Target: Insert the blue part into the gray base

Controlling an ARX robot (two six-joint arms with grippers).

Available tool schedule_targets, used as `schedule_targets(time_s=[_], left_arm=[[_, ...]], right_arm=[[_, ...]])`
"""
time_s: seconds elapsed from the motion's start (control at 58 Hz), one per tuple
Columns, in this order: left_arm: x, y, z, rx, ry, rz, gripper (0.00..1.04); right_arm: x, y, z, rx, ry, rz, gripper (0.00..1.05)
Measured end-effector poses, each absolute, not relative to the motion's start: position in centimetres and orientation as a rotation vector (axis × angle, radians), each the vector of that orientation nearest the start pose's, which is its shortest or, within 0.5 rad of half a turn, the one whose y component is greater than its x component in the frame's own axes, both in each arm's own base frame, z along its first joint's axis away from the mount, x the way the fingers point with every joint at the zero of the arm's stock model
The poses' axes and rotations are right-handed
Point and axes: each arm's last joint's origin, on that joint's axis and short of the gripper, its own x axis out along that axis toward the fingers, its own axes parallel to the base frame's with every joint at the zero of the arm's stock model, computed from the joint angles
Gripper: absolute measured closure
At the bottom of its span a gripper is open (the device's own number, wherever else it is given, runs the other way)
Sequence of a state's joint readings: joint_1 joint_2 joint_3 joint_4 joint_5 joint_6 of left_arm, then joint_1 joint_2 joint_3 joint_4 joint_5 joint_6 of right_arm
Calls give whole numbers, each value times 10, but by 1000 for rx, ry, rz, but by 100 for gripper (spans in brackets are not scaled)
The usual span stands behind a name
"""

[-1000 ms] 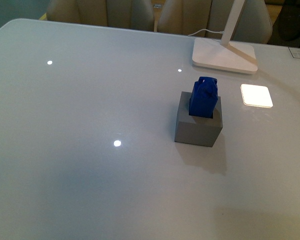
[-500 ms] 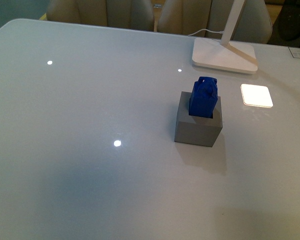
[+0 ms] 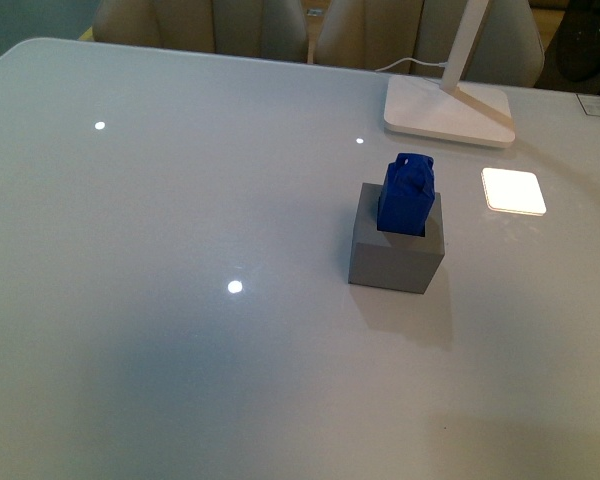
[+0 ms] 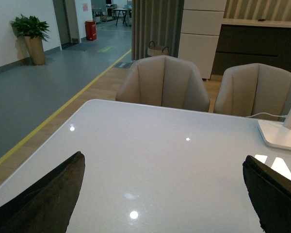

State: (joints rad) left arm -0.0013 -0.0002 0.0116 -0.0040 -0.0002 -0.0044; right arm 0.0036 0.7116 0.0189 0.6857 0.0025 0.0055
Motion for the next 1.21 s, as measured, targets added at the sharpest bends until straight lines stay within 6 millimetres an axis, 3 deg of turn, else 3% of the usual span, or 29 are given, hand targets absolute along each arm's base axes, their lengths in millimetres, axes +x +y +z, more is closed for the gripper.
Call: schedule_targets(time_s=[1.207], left_arm=[[97, 0, 167, -4, -8, -1, 7]], right_arm=[[98, 0, 169, 6, -8, 2, 103]])
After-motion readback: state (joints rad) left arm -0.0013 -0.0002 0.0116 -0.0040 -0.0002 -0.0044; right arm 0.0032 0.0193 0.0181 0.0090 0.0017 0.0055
